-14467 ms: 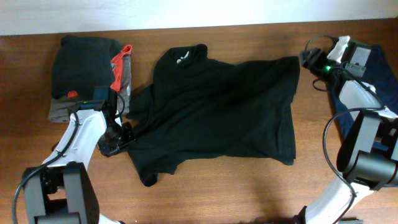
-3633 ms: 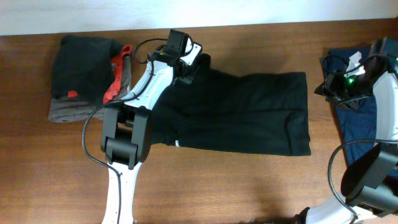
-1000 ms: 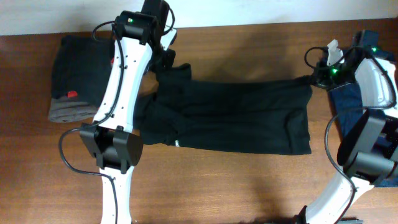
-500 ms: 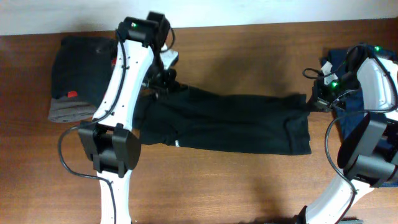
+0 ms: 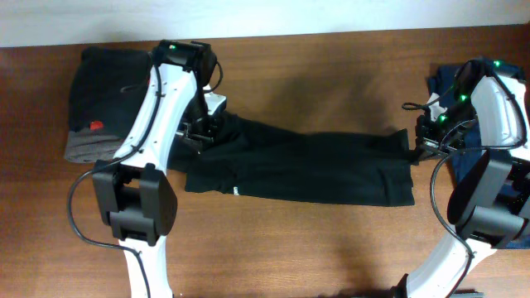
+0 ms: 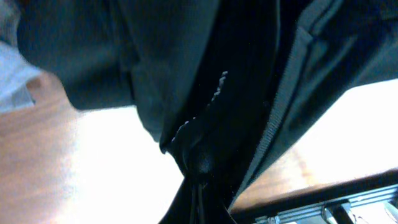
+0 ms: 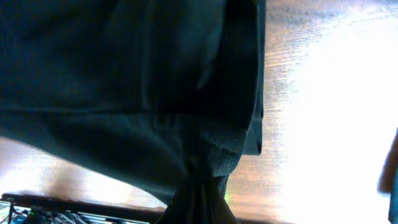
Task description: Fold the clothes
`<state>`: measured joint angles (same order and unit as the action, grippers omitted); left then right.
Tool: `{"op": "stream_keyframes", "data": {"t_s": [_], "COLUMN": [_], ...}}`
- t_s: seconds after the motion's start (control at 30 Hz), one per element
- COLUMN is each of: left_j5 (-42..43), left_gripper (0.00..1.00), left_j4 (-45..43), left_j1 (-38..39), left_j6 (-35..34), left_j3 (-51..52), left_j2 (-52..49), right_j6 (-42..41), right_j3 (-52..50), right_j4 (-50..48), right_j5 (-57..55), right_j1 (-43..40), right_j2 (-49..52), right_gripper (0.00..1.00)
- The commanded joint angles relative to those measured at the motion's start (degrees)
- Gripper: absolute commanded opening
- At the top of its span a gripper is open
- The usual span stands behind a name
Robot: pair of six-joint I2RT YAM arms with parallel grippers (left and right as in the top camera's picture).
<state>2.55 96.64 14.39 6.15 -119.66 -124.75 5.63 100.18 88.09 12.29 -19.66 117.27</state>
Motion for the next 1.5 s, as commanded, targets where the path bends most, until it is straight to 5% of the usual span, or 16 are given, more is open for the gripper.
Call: {"op": "stream_keyframes", "data": {"t_s": [0.0, 0.23, 0.4, 0.43, 0.5, 0.63, 1.0, 1.27, 1.47], "left_j5": [-0.9, -1.5, -3.8, -3.8, -3.8, -1.4, 10.4, 13.1, 12.8], "left_gripper": [0.01, 0.05, 0.15, 0.20, 0.54, 0.55, 0.61, 0.69, 0.69], "left_j4": [0.1, -1.3, -0.7, -0.5, -0.4, -2.1, -3.0, -2.7, -2.6], "left_j1": [-0.3, -0.3, -0.8, -1.2, -2.1, -3.4, -6.0, -9.8, -9.8], "left_j6": [-0.9, -0.9, -0.9, -1.0, -1.0, -1.0, -1.0, -0.9, 0.9], "left_j3": [3.2, 5.4, 5.4, 5.4, 5.3, 4.1, -16.8, -29.1, -29.1], "left_j2": [1.9, 1.9, 2.0, 2.0, 2.0, 2.0, 3.3, 4.7, 4.7], "right_j6": [-1.6, -3.1, -3.1, -3.1, -3.2, -3.1, 4.7, 8.9, 8.9], "right_j3": [0.4, 0.2, 0.1, 0.1, 0.1, -0.2, -15.6, -22.3, -24.2], "right_j4": [1.0, 2.8, 4.7, 4.9, 4.2, -1.8, -19.6, -27.8, -30.4], "right_j5": [-2.5, -5.8, -7.2, -7.2, -7.2, -4.5, 7.4, 11.2, 15.6], "right_j1": [0.5, 1.7, 2.1, 2.1, 2.0, 1.1, -4.2, -3.9, -3.8], "right_j2": [-1.6, -1.6, -1.6, -1.6, -1.6, -1.6, -1.5, -1.5, -1.4], "right_gripper": [0.04, 0.05, 0.14, 0.22, 0.45, 0.64, 0.80, 0.77, 0.41]}}
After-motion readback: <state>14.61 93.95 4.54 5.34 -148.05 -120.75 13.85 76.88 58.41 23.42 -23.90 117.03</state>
